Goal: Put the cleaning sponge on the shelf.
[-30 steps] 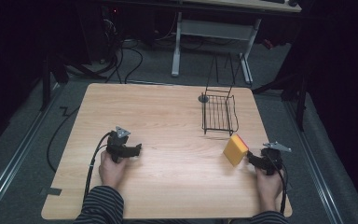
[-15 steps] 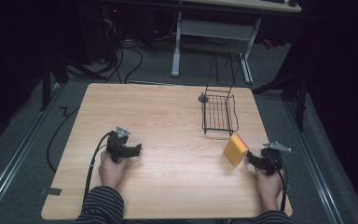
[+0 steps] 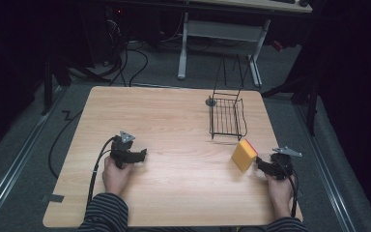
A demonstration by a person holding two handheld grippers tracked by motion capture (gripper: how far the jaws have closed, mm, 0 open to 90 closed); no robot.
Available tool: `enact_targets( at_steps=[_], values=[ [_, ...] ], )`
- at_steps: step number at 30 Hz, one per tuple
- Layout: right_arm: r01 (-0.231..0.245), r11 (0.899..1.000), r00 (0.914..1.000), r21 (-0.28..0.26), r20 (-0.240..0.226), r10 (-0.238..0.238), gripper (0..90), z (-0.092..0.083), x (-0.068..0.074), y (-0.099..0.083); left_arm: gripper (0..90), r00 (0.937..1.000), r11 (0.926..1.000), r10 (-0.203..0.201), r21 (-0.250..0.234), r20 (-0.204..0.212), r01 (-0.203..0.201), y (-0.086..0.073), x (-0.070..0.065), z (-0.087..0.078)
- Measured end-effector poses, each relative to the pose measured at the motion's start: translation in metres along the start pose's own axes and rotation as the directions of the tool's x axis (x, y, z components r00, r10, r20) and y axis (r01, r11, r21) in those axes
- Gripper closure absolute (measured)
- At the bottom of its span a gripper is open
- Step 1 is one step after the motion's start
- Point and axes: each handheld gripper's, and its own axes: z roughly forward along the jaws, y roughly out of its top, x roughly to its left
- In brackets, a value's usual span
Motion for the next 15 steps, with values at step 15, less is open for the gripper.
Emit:
enact_targets(
  at_steps=[15],
  values=[
    [-0.027, 0.998, 0.9996, -0.056, 0.002, 0.027, 34.1, -0.021, -0.009, -0.001, 17.6, 1.0000, 1.0000, 0.000, 0.000, 0.000, 0.000, 0.000, 0.000, 0.000]
  ],
)
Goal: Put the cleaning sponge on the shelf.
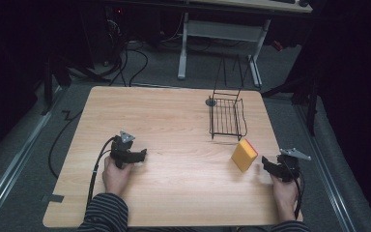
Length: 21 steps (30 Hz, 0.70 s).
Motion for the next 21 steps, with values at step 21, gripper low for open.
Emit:
enact_targets(
  at_steps=[21],
  values=[
    [-0.012, 0.998, 0.9994, -0.055, -0.034, 0.010, 34.2, -0.031, 0.001, -0.013, 17.5, 1.0000, 1.0000, 0.000, 0.000, 0.000, 0.000, 0.000, 0.000, 0.000]
  ],
)
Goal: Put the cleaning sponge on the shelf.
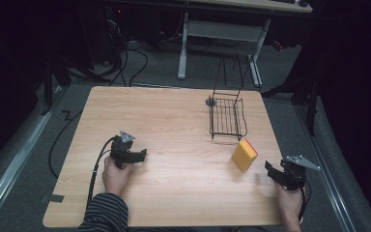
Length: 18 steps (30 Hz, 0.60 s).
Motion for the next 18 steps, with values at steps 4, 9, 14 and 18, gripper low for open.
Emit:
enact_targets(
  at_steps=[4, 9, 14, 18],
  values=[
    [-0.001, 1.000, 1.0000, -0.010, -0.006, 0.001, 34.2, -0.007, 0.002, -0.004, 17.5, 1.0000, 1.0000, 0.000, 0.000, 0.000, 0.000, 0.000, 0.000, 0.000],
    [-0.010, 1.000, 0.9998, -0.019, -0.018, 0.010, 34.2, -0.014, 0.004, -0.010, 17.5, 1.0000, 1.0000, 0.001, -0.001, 0.000, -0.001, 0.000, 0.000, 0.000],
    [-0.017, 0.999, 0.9995, -0.035, -0.025, 0.016, 34.3, -0.023, 0.006, -0.016, 17.4, 1.0000, 1.0000, 0.001, -0.001, 0.000, -0.001, 0.000, 0.000, 0.000],
    [-0.017, 0.999, 0.9994, -0.041, -0.032, 0.016, 34.3, -0.027, 0.008, -0.022, 17.5, 1.0000, 1.0000, 0.001, -0.001, 0.000, -0.001, 0.000, 0.000, 0.000]
  ],
)
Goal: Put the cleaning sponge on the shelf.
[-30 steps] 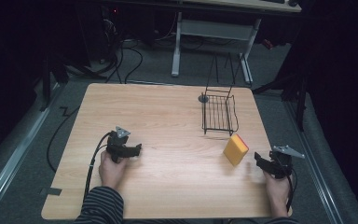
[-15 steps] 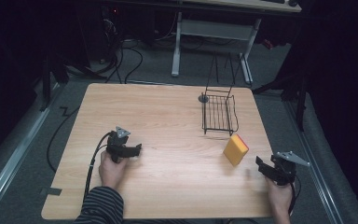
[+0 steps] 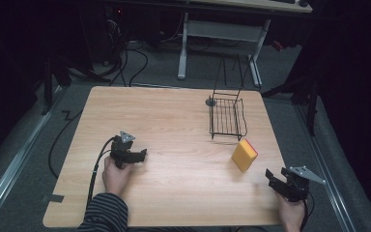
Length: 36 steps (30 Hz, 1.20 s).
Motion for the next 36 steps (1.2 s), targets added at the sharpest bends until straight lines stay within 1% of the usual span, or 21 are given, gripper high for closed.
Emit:
enact_targets(
  at_steps=[10, 18, 22, 23, 24, 25, 29, 31, 36],
  values=[
    [0.002, 1.000, 0.9998, 0.004, -0.021, -0.002, 34.0, -0.010, 0.008, -0.017, 17.5, 1.0000, 1.0000, 0.000, 0.000, 0.000, 0.000, 0.000, 0.000, 0.000],
    [0.026, 1.000, 0.9980, -0.004, -0.058, -0.026, 32.3, -0.012, 0.021, -0.022, 17.4, 1.0000, 1.0000, 0.000, 0.000, 0.000, 0.000, 0.000, 0.000, 0.000],
    [0.057, 0.998, 0.9947, -0.009, -0.085, -0.057, 31.0, -0.009, 0.030, -0.019, 17.4, 1.0000, 1.0000, 0.000, 0.000, 0.000, 0.000, 0.000, 0.000, 0.000],
    [0.057, 0.998, 0.9947, -0.009, -0.085, -0.057, 31.0, -0.009, 0.030, -0.019, 17.4, 1.0000, 1.0000, 0.000, 0.000, 0.000, 0.000, 0.000, 0.000, 0.000],
    [0.067, 0.998, 0.9936, -0.014, -0.091, -0.068, 30.7, -0.008, 0.032, -0.018, 17.4, 1.0000, 1.0000, 0.000, 0.000, 0.000, 0.000, 0.000, 0.000, 0.000],
    [0.063, 0.998, 0.9935, -0.014, -0.095, -0.064, 30.4, -0.008, 0.034, -0.017, 17.4, 1.0000, 1.0000, 0.000, 0.000, 0.000, 0.000, 0.000, 0.000, 0.000],
    [0.077, 0.997, 0.9900, -0.028, -0.116, -0.080, 29.6, -0.004, 0.039, -0.012, 17.4, 1.0000, 1.0000, 0.000, 0.000, 0.000, 0.000, 0.000, 0.000, 0.000],
    [0.078, 0.997, 0.9888, -0.026, -0.125, -0.081, 29.5, -0.002, 0.042, -0.009, 17.4, 1.0000, 1.0000, 0.000, 0.000, 0.000, 0.000, 0.000, 0.000, 0.000],
    [0.095, 0.995, 0.9857, -0.030, -0.136, -0.099, 29.0, 0.006, 0.046, 0.000, 17.4, 1.0000, 1.0000, 0.000, 0.000, 0.000, 0.000, 0.000, 0.000, 0.000]
  ],
)
